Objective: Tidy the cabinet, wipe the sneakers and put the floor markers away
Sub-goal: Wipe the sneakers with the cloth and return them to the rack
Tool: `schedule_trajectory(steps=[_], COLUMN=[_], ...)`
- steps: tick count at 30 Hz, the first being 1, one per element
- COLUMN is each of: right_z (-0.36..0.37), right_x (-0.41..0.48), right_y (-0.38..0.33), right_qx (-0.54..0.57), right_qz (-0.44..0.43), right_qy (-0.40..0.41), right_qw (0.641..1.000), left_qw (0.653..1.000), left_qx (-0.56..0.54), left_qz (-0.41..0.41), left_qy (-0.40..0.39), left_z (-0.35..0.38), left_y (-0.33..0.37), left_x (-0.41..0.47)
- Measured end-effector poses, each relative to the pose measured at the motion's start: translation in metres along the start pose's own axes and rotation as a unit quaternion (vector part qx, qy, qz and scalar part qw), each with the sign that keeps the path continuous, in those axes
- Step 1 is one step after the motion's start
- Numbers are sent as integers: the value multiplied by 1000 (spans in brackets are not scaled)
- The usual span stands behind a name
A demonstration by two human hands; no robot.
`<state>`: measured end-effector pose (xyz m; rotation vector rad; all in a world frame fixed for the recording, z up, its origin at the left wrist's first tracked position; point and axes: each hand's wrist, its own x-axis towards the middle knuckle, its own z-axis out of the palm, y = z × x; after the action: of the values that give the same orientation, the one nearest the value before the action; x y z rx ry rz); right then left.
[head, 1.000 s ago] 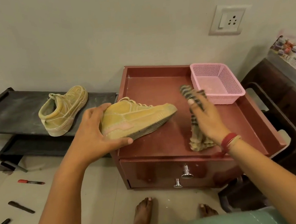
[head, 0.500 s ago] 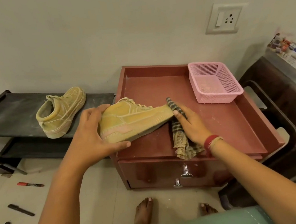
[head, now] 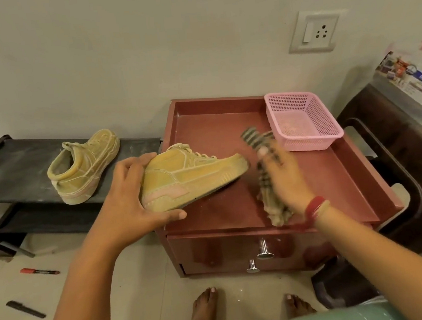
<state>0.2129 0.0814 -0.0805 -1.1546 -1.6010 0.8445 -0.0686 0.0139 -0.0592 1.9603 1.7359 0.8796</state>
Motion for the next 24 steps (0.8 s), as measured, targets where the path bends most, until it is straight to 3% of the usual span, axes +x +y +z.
schedule_trajectory(steps=[2,3,6,10,14,17,22,24], right_z=[17,20,19,24,19,22,15,18], right_x=[-14,-11,1,-13,1,-2,8,7], right_y=[11,18,24,21,24,25,17,13], right_qx=[-112,-123,-25,-64,-7,-43,100,74], right_qz=[-79,-77,44,-49,27,4,113,81], right_qy=[-104,-109,-59,-111,-76,-101,-66,-74], right_qw=[985,983,997,991,997,994,986,991], left_qw=[1000,1000,1000,1000,999,999,999,999], left_qx=[-3,-5,-3,5,1,-2,1,-4], left_qz=[8,9,18,29,34,46,44,40], left_qy=[-5,-6,-6,-2,4,1,7,7], left_z=[0,0,0,1,2,2,3,3], left_y=[1,1,1,2,2,4,4,4], left_x=[2,2,0,0,0,-1,-2,-1])
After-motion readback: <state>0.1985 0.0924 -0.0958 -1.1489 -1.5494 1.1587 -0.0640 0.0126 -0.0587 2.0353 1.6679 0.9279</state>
